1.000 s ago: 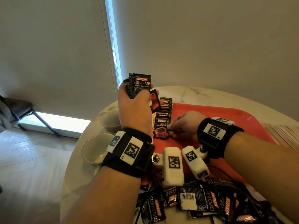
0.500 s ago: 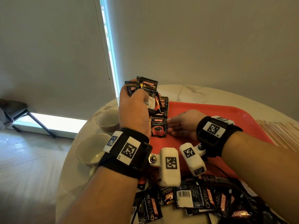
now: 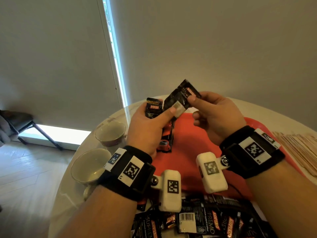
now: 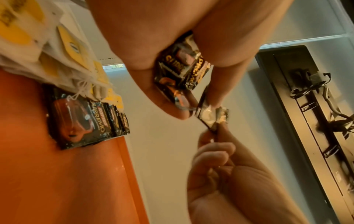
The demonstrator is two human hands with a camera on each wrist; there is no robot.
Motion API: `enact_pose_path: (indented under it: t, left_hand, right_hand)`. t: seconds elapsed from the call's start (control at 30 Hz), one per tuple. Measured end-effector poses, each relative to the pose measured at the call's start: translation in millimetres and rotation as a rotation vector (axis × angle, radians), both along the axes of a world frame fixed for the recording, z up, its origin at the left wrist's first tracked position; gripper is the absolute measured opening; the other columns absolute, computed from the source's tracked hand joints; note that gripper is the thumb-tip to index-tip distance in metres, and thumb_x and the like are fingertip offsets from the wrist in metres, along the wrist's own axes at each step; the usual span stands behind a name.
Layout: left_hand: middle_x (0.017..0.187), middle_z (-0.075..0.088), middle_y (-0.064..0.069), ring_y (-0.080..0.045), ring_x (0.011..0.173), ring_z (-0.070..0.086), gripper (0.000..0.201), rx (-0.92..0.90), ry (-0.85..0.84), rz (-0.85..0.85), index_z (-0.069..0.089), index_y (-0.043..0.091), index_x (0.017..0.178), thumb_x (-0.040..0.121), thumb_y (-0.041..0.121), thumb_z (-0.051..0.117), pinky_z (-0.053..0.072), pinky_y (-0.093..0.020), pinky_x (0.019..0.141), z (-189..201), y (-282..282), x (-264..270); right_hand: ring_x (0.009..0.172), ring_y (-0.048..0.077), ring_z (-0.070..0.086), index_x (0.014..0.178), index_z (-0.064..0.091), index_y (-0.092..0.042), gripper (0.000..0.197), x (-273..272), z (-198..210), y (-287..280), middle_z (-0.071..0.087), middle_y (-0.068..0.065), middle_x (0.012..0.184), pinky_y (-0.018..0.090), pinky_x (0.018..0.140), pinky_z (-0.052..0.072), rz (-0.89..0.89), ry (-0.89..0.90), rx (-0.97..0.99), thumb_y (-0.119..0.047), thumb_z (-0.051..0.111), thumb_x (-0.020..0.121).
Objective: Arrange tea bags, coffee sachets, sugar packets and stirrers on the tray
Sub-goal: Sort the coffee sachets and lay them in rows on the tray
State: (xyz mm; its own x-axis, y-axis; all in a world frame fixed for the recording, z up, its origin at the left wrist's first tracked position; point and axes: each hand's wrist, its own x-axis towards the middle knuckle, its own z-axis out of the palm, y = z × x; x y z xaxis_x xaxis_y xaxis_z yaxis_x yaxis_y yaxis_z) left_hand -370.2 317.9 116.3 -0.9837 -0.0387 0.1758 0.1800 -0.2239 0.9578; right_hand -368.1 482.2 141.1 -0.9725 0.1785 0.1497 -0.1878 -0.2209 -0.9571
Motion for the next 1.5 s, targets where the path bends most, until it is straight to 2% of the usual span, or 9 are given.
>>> enact_pose_path:
  t: [0.23,0.37,0.5,0.63,0.73,0.97,1.17,1.27,1.5]
  left_hand:
    - [0.097,0.08,-0.011,-0.033,0.095,0.077,0.023,0.224,-0.149,-0.031,0.071,0.014,0.104,0.099,0.037,0.068,0.058,-0.059,0.097,10.2,-1.8,3.0]
    - [0.09,0.077,-0.009,-0.025,0.079,0.074,0.039,0.14,-0.103,-0.218,0.068,0.012,0.107,0.077,0.033,0.079,0.063,-0.044,0.073,11.9,-1.5,8.0]
    - [0.089,0.075,-0.008,-0.022,0.071,0.072,0.042,0.051,-0.068,-0.298,0.062,0.007,0.12,0.083,0.0,0.079,0.056,-0.033,0.055,2.1,0.7,4.8]
    - [0.099,0.077,-0.012,-0.028,0.086,0.076,0.047,0.024,0.015,-0.128,0.066,0.013,0.114,0.073,0.002,0.087,0.06,-0.04,0.071,-4.4,-2.6,-3.8]
    - [0.105,0.078,-0.011,-0.031,0.095,0.077,0.051,-0.029,0.062,-0.02,0.067,0.018,0.116,0.07,0.012,0.089,0.063,-0.055,0.086,-5.9,-6.4,-7.4]
    - [0.106,0.079,-0.011,-0.032,0.102,0.077,0.05,-0.099,0.12,-0.179,0.07,0.017,0.112,0.066,0.01,0.088,0.058,-0.06,0.097,-5.0,0.5,-2.8]
    - [0.104,0.08,-0.01,-0.032,0.099,0.077,0.053,-0.077,0.112,-0.072,0.072,0.018,0.11,0.061,0.018,0.092,0.058,-0.062,0.094,-7.2,-3.1,-6.6]
    - [0.103,0.08,-0.01,-0.031,0.096,0.078,0.05,-0.058,0.105,-0.027,0.071,0.013,0.112,0.065,0.017,0.089,0.061,-0.062,0.089,-5.7,-5.1,-5.9]
    - [0.101,0.072,-0.007,-0.026,0.091,0.075,0.049,0.11,0.099,0.053,0.06,0.016,0.117,0.077,-0.002,0.08,0.062,-0.047,0.083,0.8,-12.9,-9.0]
  right_hand:
    - [0.075,0.02,0.072,0.08,0.064,-0.006,0.03,0.1,10.8,3.2,0.071,0.009,0.085,0.029,0.064,0.06,0.118,0.083,-0.059,0.018,0.049,0.089]
    - [0.075,0.024,0.071,0.072,0.06,-0.002,0.032,0.1,6.8,2.3,0.069,0.009,0.085,0.032,0.063,0.061,0.166,0.108,0.007,0.025,0.045,0.082]
    - [0.071,0.022,0.067,0.07,0.064,-0.004,0.034,-3.0,3.2,1.6,0.067,0.009,0.084,0.031,0.059,0.057,0.144,0.123,-0.016,0.022,0.046,0.082]
    - [0.08,0.027,0.068,0.095,0.074,-0.008,0.018,-4.3,4.9,2.5,0.071,0.01,0.087,0.035,0.066,0.058,0.184,-0.042,-0.116,-0.01,0.056,0.095]
    - [0.068,0.016,0.066,0.097,0.071,-0.01,0.026,-3.0,5.5,5.9,0.071,0.005,0.08,0.027,0.056,0.055,0.215,-0.092,-0.034,-0.031,0.068,0.084]
    - [0.058,0.016,0.049,0.078,0.07,-0.011,0.013,-2.4,9.2,8.1,0.063,0.008,0.071,0.027,0.055,0.041,0.135,-0.099,-0.083,-0.022,0.076,0.08]
    - [0.055,0.012,0.06,0.089,0.065,-0.008,0.025,0.1,9.6,4.2,0.068,0.003,0.068,0.023,0.051,0.053,0.184,-0.08,-0.029,-0.025,0.077,0.076]
    - [0.061,0.013,0.068,0.087,0.069,-0.009,0.007,6.0,13.4,0.1,0.073,0.005,0.075,0.027,0.059,0.059,0.292,-0.092,0.057,-0.003,0.07,0.085]
    - [0.057,0.015,0.066,0.098,0.066,-0.008,0.016,2.6,11.3,-1.2,0.071,0.007,0.075,0.027,0.054,0.056,0.097,-0.145,0.02,0.005,0.068,0.089]
